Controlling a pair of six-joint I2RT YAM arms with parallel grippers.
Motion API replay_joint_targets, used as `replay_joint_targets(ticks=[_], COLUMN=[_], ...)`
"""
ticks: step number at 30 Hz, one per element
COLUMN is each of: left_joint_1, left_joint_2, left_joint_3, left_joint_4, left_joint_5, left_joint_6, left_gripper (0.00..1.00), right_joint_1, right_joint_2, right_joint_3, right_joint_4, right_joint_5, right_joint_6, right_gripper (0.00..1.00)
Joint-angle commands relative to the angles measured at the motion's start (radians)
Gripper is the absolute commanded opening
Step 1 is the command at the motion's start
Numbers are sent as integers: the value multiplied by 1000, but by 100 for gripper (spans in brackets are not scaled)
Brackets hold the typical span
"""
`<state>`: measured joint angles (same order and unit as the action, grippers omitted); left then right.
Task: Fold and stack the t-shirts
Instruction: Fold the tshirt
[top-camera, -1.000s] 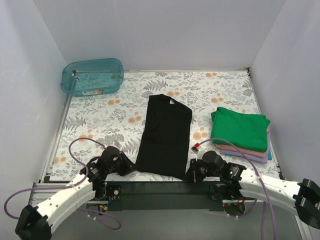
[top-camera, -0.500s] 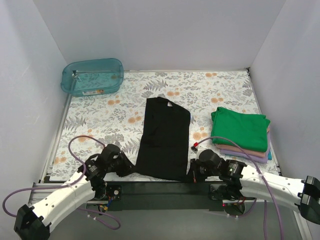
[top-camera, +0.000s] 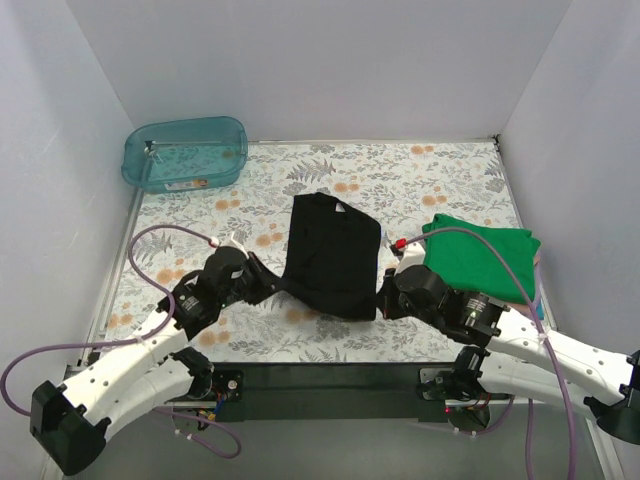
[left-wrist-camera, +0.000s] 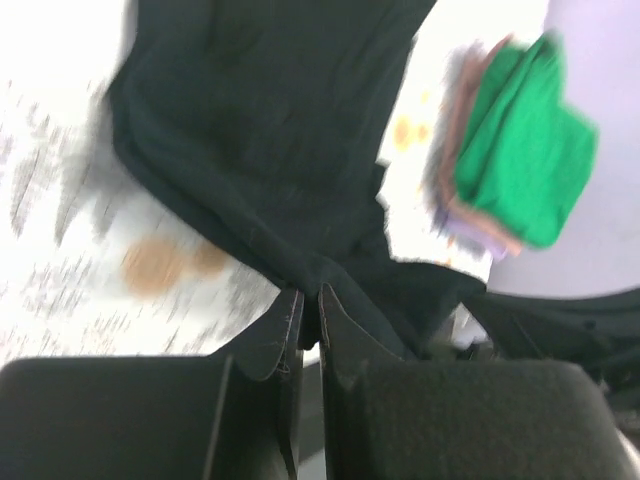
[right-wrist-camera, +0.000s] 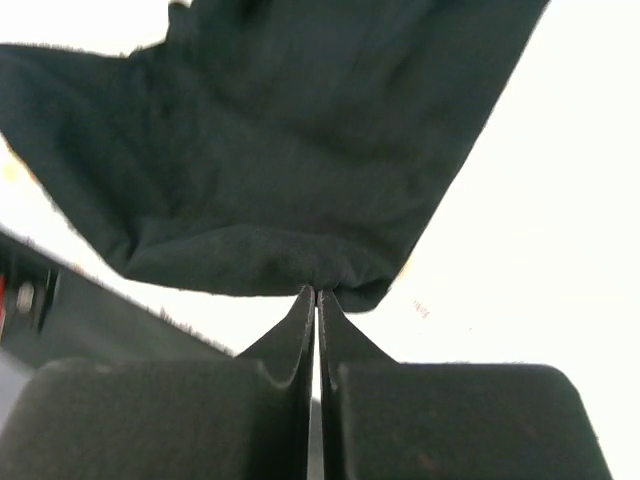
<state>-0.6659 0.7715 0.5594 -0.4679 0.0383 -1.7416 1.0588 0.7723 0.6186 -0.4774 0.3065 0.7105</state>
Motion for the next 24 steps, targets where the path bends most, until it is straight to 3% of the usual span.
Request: replay_joint_targets(ticks=[1,5,13,24], left_joint_1=[-3,0,37,193], left_joint_2=[70,205,457,799], left_joint_3=[120,233,476,666], left_joint_4=[106,140,178,298], left_joint_5=[-165,-261,-379,-313], left_joint_6=[65,119,189,252], left_gripper=[0,0,0,0], right_joint_1=[-39,-188,-454,-687], right_joint_2=[33,84,229,585], right_joint_3=[107,205,319,532], right_joint_4=[-27,-12,161,307], right_joint_5=[196,232,17,-268], right_joint_6=[-84,-199,-371,-480], right_gripper=[1,1,1,1])
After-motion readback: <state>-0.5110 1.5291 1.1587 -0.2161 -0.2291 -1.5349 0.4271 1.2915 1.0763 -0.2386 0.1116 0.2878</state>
